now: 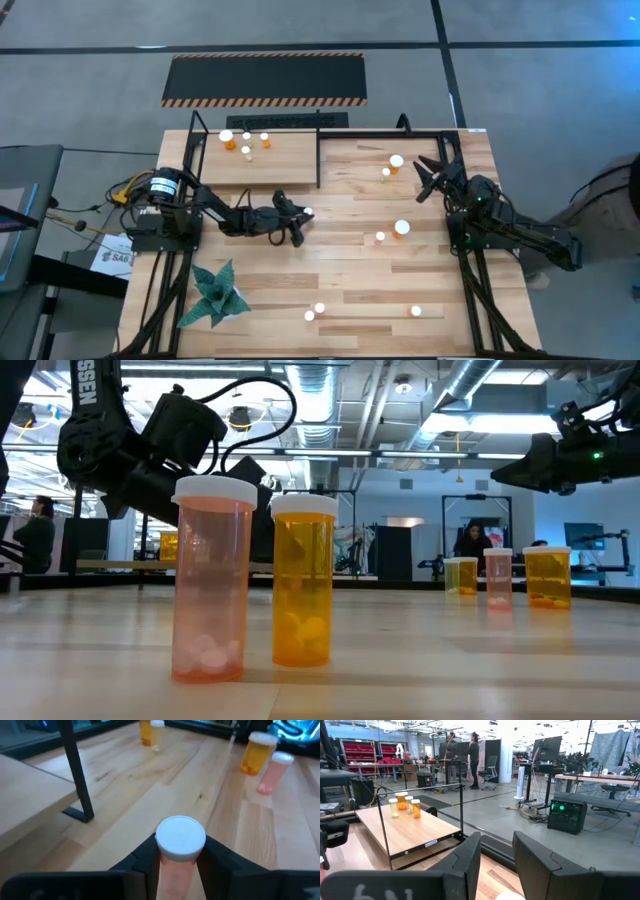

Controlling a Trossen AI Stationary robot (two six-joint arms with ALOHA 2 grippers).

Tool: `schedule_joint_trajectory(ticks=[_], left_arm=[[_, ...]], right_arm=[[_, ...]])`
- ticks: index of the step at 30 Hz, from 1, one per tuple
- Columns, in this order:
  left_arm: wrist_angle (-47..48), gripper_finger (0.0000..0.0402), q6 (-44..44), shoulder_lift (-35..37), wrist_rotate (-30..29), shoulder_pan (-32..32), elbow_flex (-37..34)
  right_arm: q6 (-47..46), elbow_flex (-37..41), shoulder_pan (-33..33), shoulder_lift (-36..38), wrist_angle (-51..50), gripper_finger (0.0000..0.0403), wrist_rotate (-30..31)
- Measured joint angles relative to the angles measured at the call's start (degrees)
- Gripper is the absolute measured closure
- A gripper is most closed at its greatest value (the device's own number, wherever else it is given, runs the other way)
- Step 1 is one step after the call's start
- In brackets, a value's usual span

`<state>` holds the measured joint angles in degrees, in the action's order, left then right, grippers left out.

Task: Pick and place medicine bottles onto shelf by color
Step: Put the top left pink pill bottle on the shelf

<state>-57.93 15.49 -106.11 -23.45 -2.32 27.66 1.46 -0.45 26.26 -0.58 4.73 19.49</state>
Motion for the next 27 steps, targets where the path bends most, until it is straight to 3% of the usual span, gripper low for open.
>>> schedule_joint_trajectory(ticks=[9,17,27], left_arm=[[2.3,0.0296,0.23,6.56,-0.78,5.18,0.02],[14.95,0.0296,-2.06,17.2,1.16,14.2,0.63],[23.75,0.0297,-2.65,16.87,1.33,22.23,6.02]], right_arm=[[0.0,0.0,0.02,0.0,-0.02,0.0264,0.0],[0.02,0.0,0.0,0.0,0.0,0.0266,0.0],[0.0,0.0,0.0,-0.07,0.0,0.0266,0.0]])
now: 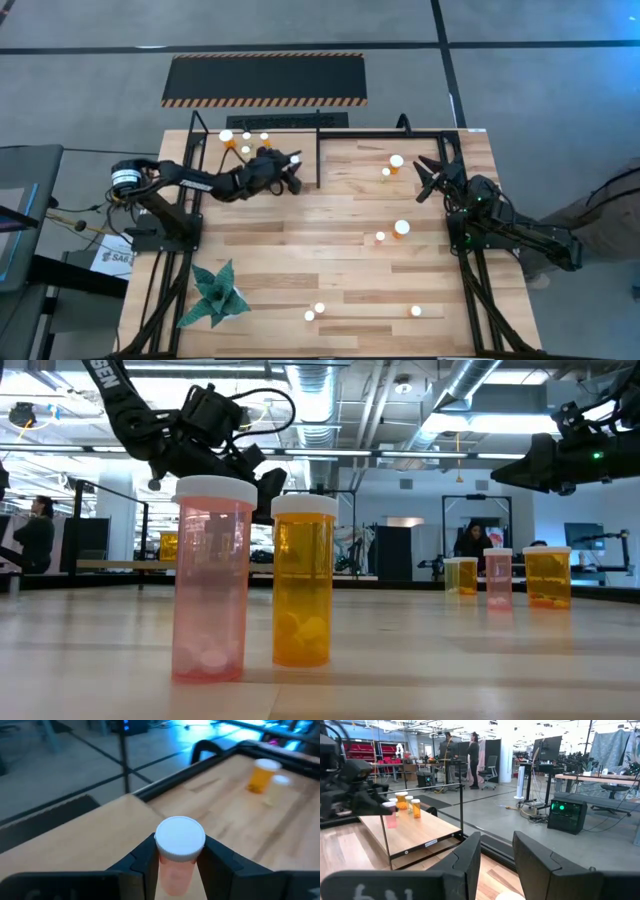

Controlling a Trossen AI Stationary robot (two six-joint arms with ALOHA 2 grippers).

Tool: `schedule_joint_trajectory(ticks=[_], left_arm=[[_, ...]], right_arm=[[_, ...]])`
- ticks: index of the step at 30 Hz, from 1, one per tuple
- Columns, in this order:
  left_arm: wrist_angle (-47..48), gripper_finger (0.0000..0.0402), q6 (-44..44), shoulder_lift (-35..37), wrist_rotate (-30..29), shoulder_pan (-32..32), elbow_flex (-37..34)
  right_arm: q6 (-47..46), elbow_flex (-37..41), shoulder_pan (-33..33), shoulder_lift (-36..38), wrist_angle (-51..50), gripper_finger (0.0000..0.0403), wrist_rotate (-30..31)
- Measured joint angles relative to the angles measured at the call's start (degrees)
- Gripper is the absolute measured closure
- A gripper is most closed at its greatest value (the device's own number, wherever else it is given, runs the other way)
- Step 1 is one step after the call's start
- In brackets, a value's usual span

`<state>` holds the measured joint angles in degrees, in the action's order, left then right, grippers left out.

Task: Pick and place medicine bottles onto shelf by color
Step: Put the top left pink pill bottle on the shelf

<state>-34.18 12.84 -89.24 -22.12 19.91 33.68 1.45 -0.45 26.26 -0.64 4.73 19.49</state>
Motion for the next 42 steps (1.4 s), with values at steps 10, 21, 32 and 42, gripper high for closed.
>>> schedule_joint_trajectory(ticks=[10,21,32,42], left_arm=[[1.91,0.0297,0.45,-0.01,-7.68,4.51,0.05],[-3.09,0.0297,2.98,-6.37,-7.76,8.18,1.68],[-2.82,0.0297,3.33,-9.04,-7.69,9.78,3.74],[-3.72,0.0297,7.29,-9.04,-7.96,9.71,3.79]], right_arm=[[0.0,0.0,0.02,-0.04,0.0,0.0265,0.02],[0.02,0.0,0.02,-0.04,0.0,0.0265,0.02],[0.02,0.0,0.02,-0.04,0.0,0.0265,0.02],[0.02,0.0,0.02,-0.04,0.0,0.0264,0.02]])
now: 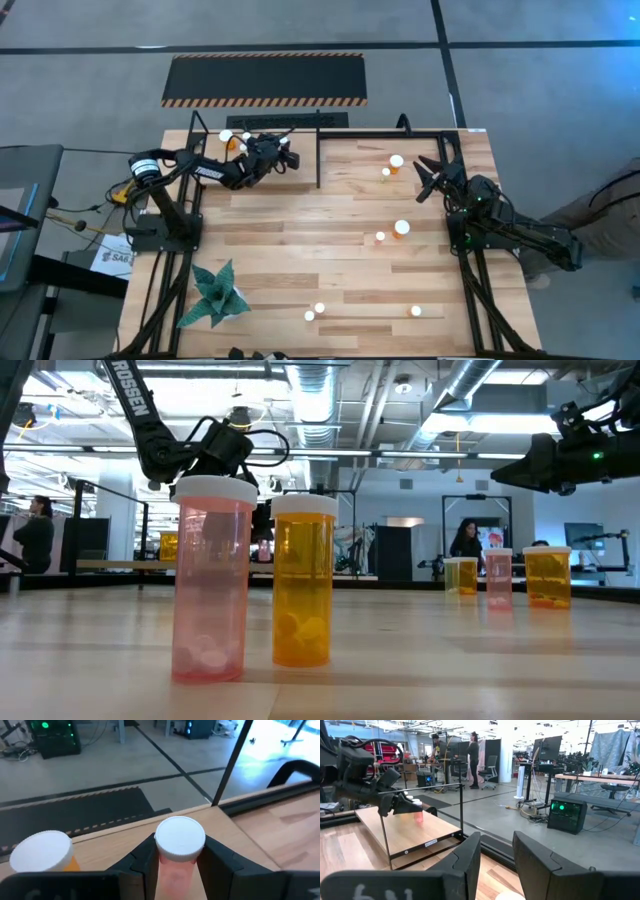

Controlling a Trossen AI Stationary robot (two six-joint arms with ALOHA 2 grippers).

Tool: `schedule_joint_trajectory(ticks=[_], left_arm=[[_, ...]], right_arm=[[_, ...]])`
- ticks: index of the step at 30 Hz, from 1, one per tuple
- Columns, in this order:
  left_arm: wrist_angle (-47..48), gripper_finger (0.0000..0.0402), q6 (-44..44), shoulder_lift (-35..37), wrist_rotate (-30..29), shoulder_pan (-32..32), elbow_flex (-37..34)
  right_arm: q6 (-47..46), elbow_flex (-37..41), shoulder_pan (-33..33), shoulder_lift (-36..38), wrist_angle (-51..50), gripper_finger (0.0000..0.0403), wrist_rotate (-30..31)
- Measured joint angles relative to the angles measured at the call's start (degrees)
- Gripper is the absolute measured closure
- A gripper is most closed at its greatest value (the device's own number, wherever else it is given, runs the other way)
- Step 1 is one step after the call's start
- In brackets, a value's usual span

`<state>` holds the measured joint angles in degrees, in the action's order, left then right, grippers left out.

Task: Pick and place medicine bottles onto shelf by color
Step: Put the top left pink pill bottle on the shelf

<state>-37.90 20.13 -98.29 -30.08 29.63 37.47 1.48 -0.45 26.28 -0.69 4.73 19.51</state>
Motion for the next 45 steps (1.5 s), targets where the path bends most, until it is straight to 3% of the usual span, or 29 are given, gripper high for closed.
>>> schedule_joint_trajectory(ticks=[4,12,32,45], left_arm=[[3.04,0.0297,0.05,-0.01,0.9,-0.04,2.61],[20.37,0.0285,-3.66,0.01,0.87,-0.46,12.52],[21.47,0.0273,7.99,-3.12,-13.75,-2.88,12.7],[23.36,0.0273,13.96,-3.12,-15.63,-2.91,12.7]], right_arm=[[0.0,0.0,-0.01,0.0,0.0,0.0266,0.0],[-0.02,0.0,-0.01,0.0,0.0,0.0264,0.0],[-0.01,0.0,0.0,-0.04,0.0,0.0264,0.0],[0.0,0.0,-0.01,-0.04,0.0,0.0264,-0.02]])
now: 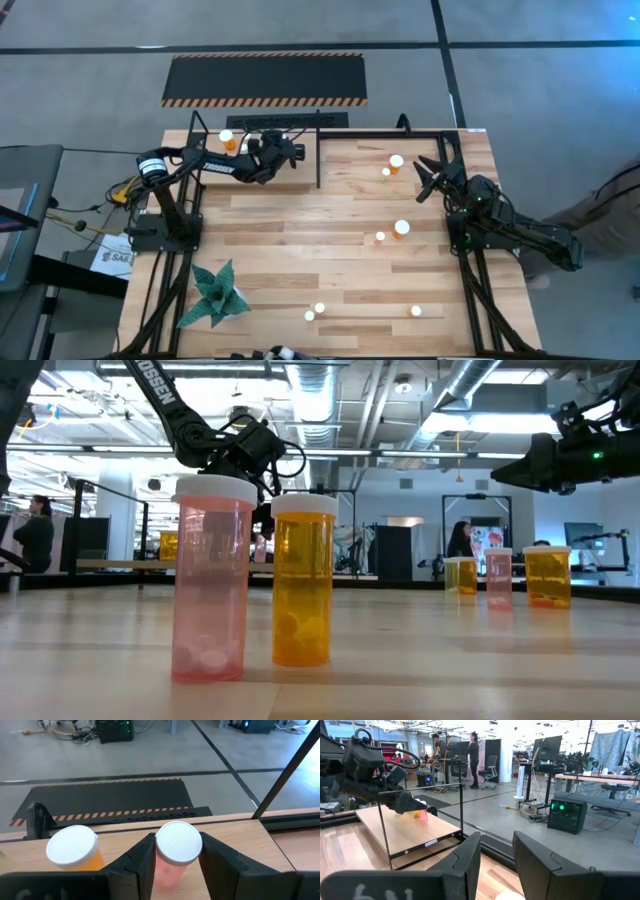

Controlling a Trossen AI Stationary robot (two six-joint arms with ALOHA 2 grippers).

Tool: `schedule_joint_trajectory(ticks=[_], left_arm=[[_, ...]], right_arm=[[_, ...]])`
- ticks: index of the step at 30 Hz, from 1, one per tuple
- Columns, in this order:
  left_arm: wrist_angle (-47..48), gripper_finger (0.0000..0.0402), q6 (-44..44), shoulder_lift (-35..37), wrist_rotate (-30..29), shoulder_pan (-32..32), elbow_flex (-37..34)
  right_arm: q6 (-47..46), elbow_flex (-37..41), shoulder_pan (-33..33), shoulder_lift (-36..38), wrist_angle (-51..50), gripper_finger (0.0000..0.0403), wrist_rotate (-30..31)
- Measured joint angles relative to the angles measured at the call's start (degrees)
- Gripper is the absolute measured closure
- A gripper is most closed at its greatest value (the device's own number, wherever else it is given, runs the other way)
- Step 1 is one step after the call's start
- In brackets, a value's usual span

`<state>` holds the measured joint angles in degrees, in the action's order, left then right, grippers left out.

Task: Pick and place medicine bottles onto shelf by color
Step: Put the top left pink pill bottle on the shelf

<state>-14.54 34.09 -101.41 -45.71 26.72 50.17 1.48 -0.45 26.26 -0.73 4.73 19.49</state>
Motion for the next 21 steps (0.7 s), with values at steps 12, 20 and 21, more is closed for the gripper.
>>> schedule_joint_trajectory(ticks=[12,20,21], left_arm=[[0.65,0.0273,2.75,0.0,0.22,-0.04,0.0],[0.63,0.0273,2.53,0.02,0.24,-0.04,0.0],[0.63,0.0273,2.51,0.02,0.25,-0.08,0.0]], right_arm=[[0.0,0.0,0.0,0.0,0.0,0.0264,0.0],[0.0,0.0,0.01,0.0,0.0,0.0266,0.0],[0.0,0.0,0.01,0.0,0.0,0.0265,0.0]])
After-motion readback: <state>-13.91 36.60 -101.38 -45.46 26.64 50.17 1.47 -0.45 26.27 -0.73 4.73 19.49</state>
